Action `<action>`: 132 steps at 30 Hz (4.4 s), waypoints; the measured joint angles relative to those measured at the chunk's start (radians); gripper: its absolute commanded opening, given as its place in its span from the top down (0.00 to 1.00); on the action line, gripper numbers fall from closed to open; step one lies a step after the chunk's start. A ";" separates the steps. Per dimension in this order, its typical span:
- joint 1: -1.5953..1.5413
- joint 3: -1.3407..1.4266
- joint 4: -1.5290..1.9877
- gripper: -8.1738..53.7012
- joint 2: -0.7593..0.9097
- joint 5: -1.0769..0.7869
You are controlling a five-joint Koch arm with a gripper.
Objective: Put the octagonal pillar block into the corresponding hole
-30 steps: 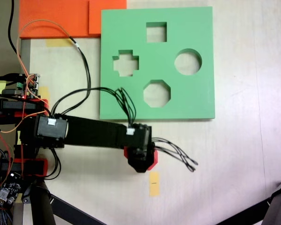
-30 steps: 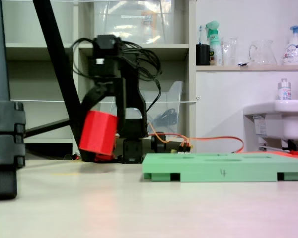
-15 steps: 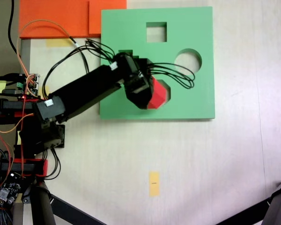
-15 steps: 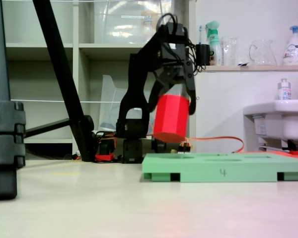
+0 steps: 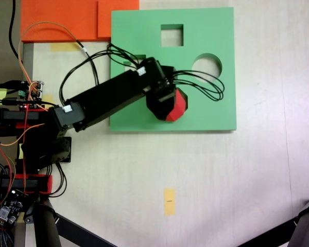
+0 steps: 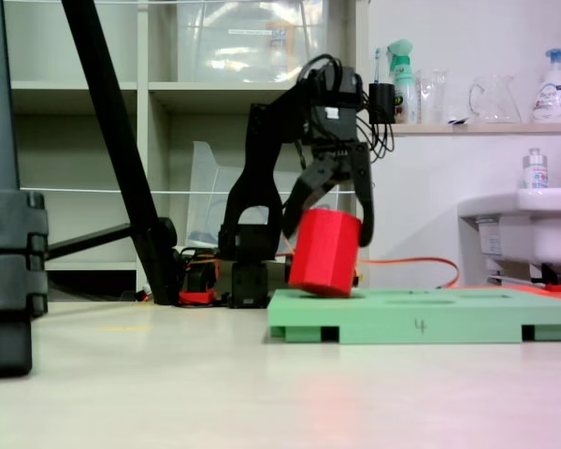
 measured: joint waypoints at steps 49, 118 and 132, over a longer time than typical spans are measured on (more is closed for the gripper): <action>-0.031 -0.026 -0.038 0.54 -0.063 0.175; -0.061 -0.055 0.011 0.53 -0.135 -0.150; -0.061 -0.034 0.011 0.03 -0.144 -0.173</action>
